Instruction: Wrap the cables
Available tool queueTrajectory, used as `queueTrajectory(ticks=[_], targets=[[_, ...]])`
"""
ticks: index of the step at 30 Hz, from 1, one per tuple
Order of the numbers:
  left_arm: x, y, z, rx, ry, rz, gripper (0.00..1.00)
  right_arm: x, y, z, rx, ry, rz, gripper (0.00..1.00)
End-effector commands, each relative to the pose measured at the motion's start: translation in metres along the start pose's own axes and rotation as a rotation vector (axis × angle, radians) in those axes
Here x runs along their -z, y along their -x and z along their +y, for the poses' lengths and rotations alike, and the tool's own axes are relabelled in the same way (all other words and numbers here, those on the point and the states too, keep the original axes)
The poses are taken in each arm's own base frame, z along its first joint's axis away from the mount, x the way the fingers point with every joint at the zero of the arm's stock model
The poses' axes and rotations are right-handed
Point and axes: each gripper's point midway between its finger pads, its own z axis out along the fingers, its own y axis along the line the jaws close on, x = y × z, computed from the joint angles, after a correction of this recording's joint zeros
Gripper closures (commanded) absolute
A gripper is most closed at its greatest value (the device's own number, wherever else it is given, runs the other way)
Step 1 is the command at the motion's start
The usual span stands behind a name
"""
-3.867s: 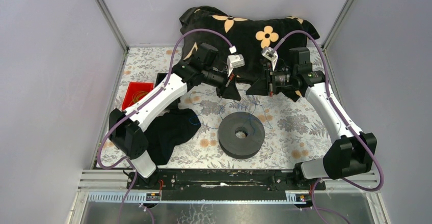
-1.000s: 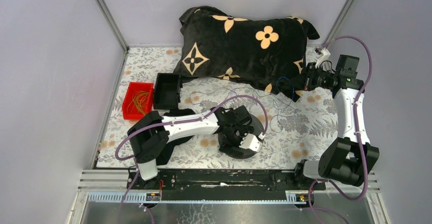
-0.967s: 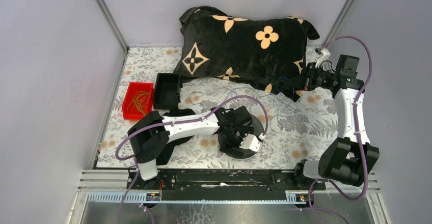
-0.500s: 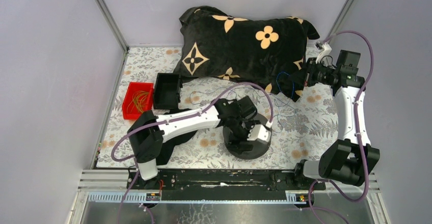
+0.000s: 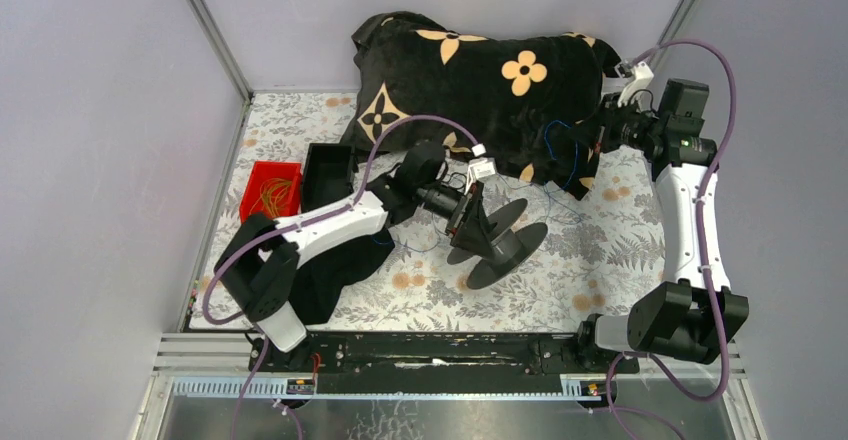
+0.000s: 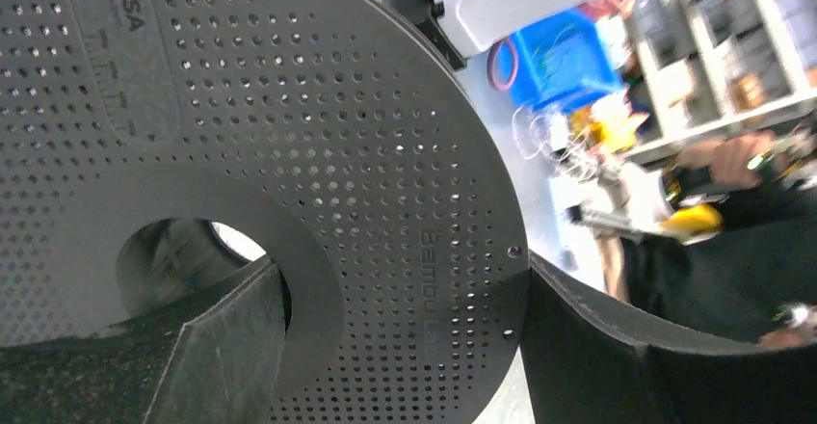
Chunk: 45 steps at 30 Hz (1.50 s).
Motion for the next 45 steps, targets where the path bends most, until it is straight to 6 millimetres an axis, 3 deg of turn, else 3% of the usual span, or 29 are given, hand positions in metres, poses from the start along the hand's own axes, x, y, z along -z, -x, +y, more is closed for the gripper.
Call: queueTrajectory(ticks=[1, 4, 6, 11, 17, 20, 24, 33, 45], targets=[[0.019, 0.046, -0.03, 0.094, -0.234, -0.229, 0.74, -0.006, 0.007, 0.024, 0.083, 0.068, -0.035, 1.0], [0.03, 0.045, -0.027, 0.173, -0.332, -0.27, 0.75, -0.015, -0.008, 0.044, 0.119, 0.151, -0.002, 1.0], [0.031, 0.042, -0.013, 0.264, -0.349, -0.272, 0.78, -0.021, -0.021, 0.053, 0.155, 0.177, 0.034, 1.0], [0.027, 0.037, 0.018, 0.346, -0.297, -0.291, 0.78, -0.026, -0.034, 0.054, 0.161, 0.169, 0.062, 1.0], [0.018, 0.016, 0.063, 0.394, -0.033, -0.251, 0.72, -0.029, -0.039, 0.051, 0.153, 0.171, 0.078, 1.0], [0.019, 0.009, 0.075, 0.348, 0.063, -0.231, 0.7, -0.031, -0.04, 0.049, 0.15, 0.171, 0.083, 1.0], [0.017, 0.0, 0.081, 0.372, 0.091, -0.227, 0.67, -0.034, -0.043, 0.047, 0.14, 0.173, 0.093, 1.0], [0.01, -0.008, 0.075, 0.467, -0.012, -0.233, 0.54, -0.034, -0.048, 0.049, 0.126, 0.185, 0.1, 1.0], [0.014, -0.002, 0.07, 0.486, -0.024, -0.236, 0.15, -0.036, -0.052, 0.051, 0.119, 0.204, 0.109, 1.0]])
